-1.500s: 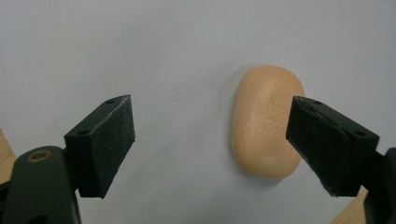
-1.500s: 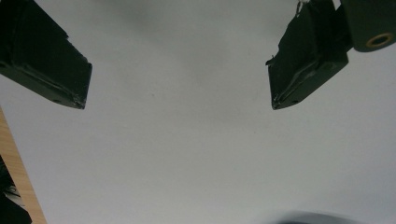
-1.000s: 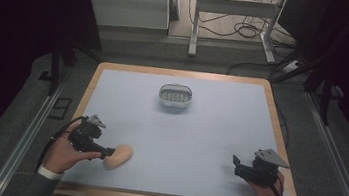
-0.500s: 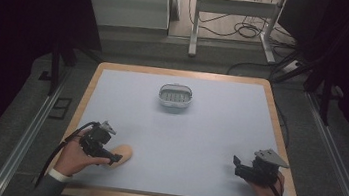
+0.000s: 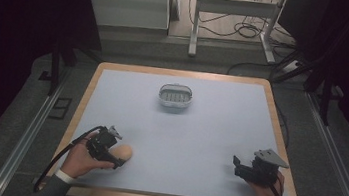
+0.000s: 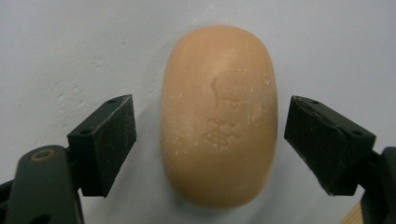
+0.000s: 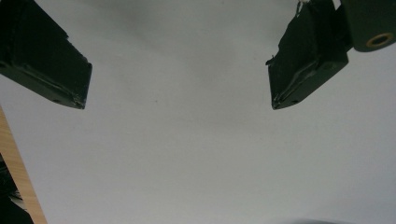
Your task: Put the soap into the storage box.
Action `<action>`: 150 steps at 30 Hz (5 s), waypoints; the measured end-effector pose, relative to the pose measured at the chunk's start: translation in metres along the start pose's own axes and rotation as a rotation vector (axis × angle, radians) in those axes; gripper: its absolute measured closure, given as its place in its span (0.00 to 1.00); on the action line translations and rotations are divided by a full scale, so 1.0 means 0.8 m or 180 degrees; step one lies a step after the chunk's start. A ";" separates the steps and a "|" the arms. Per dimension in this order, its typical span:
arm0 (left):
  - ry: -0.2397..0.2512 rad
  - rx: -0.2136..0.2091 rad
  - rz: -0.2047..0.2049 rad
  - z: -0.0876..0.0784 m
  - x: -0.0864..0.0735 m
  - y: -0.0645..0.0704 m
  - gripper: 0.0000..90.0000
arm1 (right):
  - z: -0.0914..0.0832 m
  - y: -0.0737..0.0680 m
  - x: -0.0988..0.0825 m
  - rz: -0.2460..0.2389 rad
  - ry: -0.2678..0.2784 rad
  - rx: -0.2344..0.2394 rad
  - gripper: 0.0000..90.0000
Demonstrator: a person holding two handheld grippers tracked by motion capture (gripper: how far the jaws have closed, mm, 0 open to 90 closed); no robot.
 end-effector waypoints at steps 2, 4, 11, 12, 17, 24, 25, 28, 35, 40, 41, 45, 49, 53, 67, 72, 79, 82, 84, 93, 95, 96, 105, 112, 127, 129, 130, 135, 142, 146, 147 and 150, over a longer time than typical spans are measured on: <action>-0.0022 0.0031 0.0001 0.003 0.000 -0.001 0.20 | 0.000 0.000 0.000 -0.0002 0.0004 -0.0004 0.07; -0.0022 0.0057 -0.0008 0.005 0.001 -0.001 0.21 | 0.000 0.001 0.000 -0.0002 0.0003 -0.0006 0.07; -0.0051 0.0073 -0.0015 0.009 0.001 0.000 0.27 | 0.001 0.002 -0.001 0.0008 -0.0006 0.0003 0.07; -0.0063 0.0067 -0.0018 0.010 0.001 0.000 0.27 | 0.002 0.002 -0.002 0.0021 -0.0026 -0.0007 0.07; -0.0027 0.0062 0.0026 0.012 0.002 0.003 0.36 | 0.001 0.003 -0.002 0.0012 -0.0024 -0.0027 0.07; 0.0092 0.0037 0.0031 0.003 0.003 -0.003 0.36 | 0.000 0.005 -0.001 0.0029 -0.0017 -0.0048 0.07; 0.0115 0.0026 0.0026 0.000 0.003 -0.003 0.36 | 0.000 0.005 -0.001 0.0029 -0.0016 -0.0049 0.07; 0.0152 0.0006 0.0038 -0.008 0.006 -0.005 0.36 | 0.000 0.005 -0.001 0.0030 -0.0013 -0.0052 0.07; 0.0197 -0.0028 0.0037 -0.017 0.010 -0.008 0.36 | -0.001 0.006 -0.001 0.0021 -0.0014 -0.0056 0.07; 0.0228 0.0017 0.0099 -0.024 0.016 -0.008 0.36 | 0.000 0.006 -0.002 0.0031 -0.0019 -0.0060 0.07; 0.0230 0.0015 0.0112 -0.026 0.018 -0.007 0.36 | 0.000 0.005 -0.002 0.0026 -0.0021 -0.0059 0.07; 0.0249 -0.0017 0.0129 -0.028 0.023 -0.005 0.36 | 0.000 0.006 -0.001 0.0041 -0.0016 -0.0058 0.07; 0.0270 -0.0002 0.0132 -0.031 0.029 -0.007 0.36 | -0.001 0.006 -0.001 0.0035 -0.0003 -0.0057 0.07; 0.0334 0.0009 0.0156 -0.037 0.039 -0.007 0.36 | 0.000 0.006 -0.001 0.0022 -0.0006 -0.0057 0.07; 0.0340 -0.0033 0.0187 -0.042 0.053 -0.011 0.36 | 0.000 0.007 -0.002 0.0038 -0.0014 -0.0062 0.07; 0.0366 -0.0037 0.0196 -0.046 0.060 -0.011 0.36 | -0.001 0.008 -0.001 0.0061 -0.0003 -0.0071 0.07; 0.0363 -0.0042 0.0220 -0.049 0.069 -0.011 0.36 | -0.001 0.011 -0.001 0.0070 -0.0002 -0.0079 0.07; 0.0361 -0.0011 0.0209 -0.049 0.073 -0.013 0.36 | -0.002 0.013 -0.001 0.0106 0.0007 -0.0093 0.07; 0.0353 -0.0010 0.0216 -0.049 0.075 -0.013 0.36 | -0.001 0.013 -0.001 0.0106 0.0001 -0.0099 0.07; 0.0344 -0.0022 0.0264 -0.047 0.086 -0.012 0.36 | -0.002 0.014 -0.001 0.0092 0.0002 -0.0106 0.07; 0.0345 -0.0020 0.0265 -0.047 0.087 -0.012 0.36 | -0.002 0.014 -0.001 0.0090 0.0002 -0.0108 0.07; 0.0344 -0.0025 0.0268 -0.047 0.088 -0.012 0.36 | -0.002 0.014 -0.001 0.0091 0.0001 -0.0108 0.07; 0.0350 -0.0019 0.0283 -0.048 0.096 -0.013 0.36 | -0.002 0.014 -0.001 0.0086 0.0001 -0.0108 0.07; 0.0340 -0.0019 0.0299 -0.047 0.105 -0.013 0.36 | -0.001 0.016 -0.002 0.0083 -0.0005 -0.0117 0.07; 0.0327 -0.0011 0.0330 -0.048 0.121 -0.016 0.36 | -0.001 0.018 -0.003 0.0086 -0.0016 -0.0131 0.07; 0.0314 0.0019 0.0334 -0.048 0.123 -0.018 0.36 | -0.001 0.018 -0.003 0.0086 -0.0012 -0.0125 0.07; 0.0322 0.0019 0.0325 -0.048 0.125 -0.018 0.36 | -0.001 0.017 -0.002 0.0088 -0.0002 -0.0113 0.07; 0.0319 0.0016 0.0335 -0.049 0.131 -0.019 0.36 | -0.002 0.016 -0.001 0.0060 0.0035 -0.0077 0.07; 0.0323 0.0021 0.0359 -0.049 0.140 -0.019 0.36 | -0.001 0.016 -0.002 0.0062 0.0030 -0.0080 0.07; 0.0324 0.0044 0.0378 -0.050 0.147 -0.020 0.36 | -0.001 0.016 -0.002 0.0062 0.0027 -0.0088 0.07; 0.0319 0.0045 0.0389 -0.050 0.148 -0.021 0.36 | -0.001 0.016 -0.002 0.0062 0.0026 -0.0087 0.07; 0.0326 0.0035 0.0396 -0.050 0.152 -0.021 0.36 | -0.001 0.016 -0.002 0.0059 0.0024 -0.0088 0.07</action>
Point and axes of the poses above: each handheld gripper's, and its own axes: z roughly forward along the jaws, x roughly out of its top, y roughly to its right, the point moved 6 cm from there along z, roughly forward along the jaws, and after that the axes turned 6 degrees about -x, right-handed, at the moved point
